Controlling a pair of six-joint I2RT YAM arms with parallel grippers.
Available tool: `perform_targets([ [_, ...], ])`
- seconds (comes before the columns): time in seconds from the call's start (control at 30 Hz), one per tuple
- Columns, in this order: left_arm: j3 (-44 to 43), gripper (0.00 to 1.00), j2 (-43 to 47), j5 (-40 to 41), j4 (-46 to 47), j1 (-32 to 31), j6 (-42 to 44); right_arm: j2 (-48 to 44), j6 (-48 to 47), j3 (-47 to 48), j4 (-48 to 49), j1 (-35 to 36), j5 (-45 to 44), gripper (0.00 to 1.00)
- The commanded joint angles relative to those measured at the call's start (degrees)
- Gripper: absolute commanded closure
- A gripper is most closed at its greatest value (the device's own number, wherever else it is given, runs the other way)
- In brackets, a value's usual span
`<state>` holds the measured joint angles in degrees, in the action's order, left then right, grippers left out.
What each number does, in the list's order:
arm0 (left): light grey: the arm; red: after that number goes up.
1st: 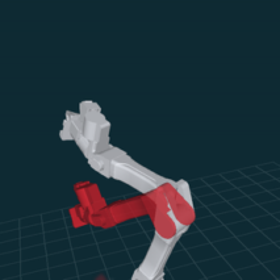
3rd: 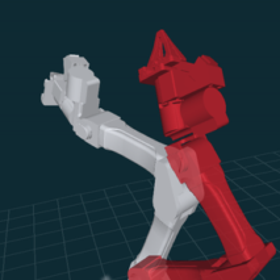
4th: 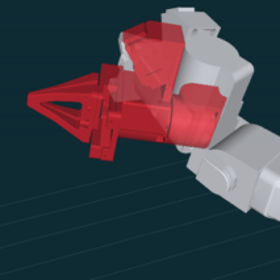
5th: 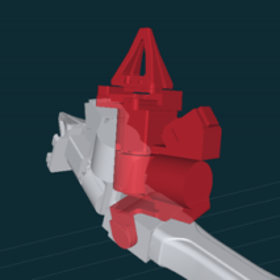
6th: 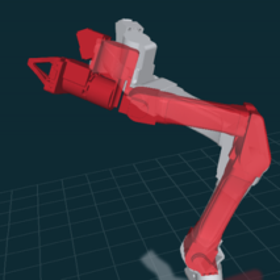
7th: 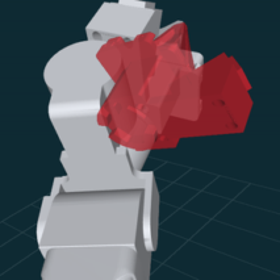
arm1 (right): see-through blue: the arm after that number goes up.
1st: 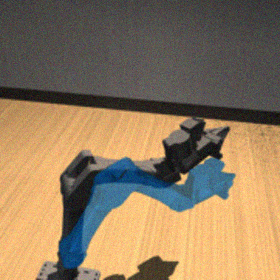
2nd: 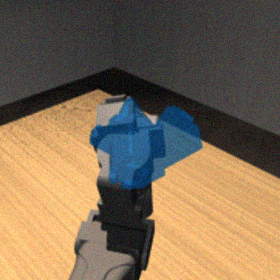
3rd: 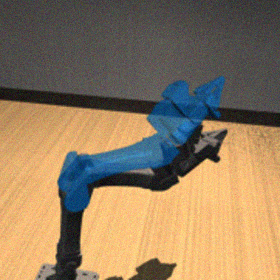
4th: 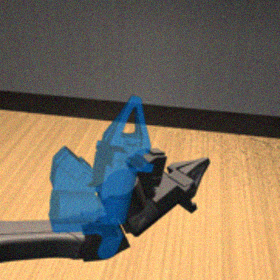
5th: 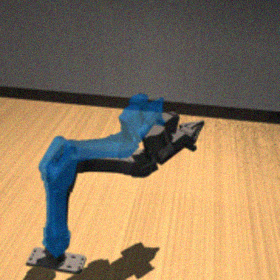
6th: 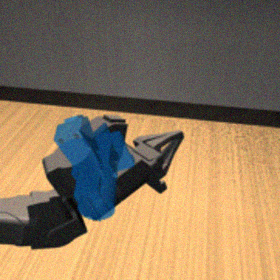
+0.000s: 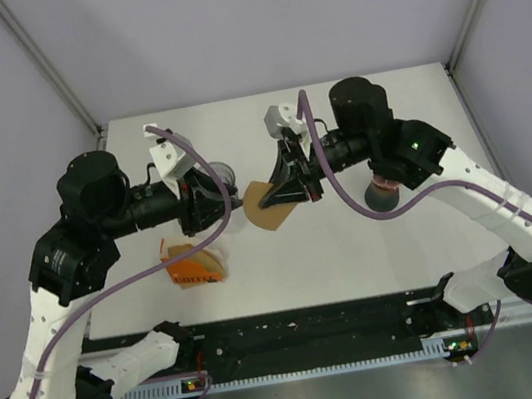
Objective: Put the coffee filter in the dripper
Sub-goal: Place the coffee filter in the coffee dripper.
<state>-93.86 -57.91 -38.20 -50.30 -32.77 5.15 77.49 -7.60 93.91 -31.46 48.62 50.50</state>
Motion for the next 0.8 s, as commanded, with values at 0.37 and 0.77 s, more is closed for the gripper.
perform_targets([
  [0.37,-1.8,0.85,-0.5,-2.9,-0.1,-0.1,1.3,-1.6,-1.5,2.9,-0.5,-0.2,3.1,1.00],
  [0.77,-0.3,0.84,-1.0,-6.5,0.6,-0.2,-0.7,-1.1,-1.1,3.2,-0.5,-0.2,3.0,1.00],
])
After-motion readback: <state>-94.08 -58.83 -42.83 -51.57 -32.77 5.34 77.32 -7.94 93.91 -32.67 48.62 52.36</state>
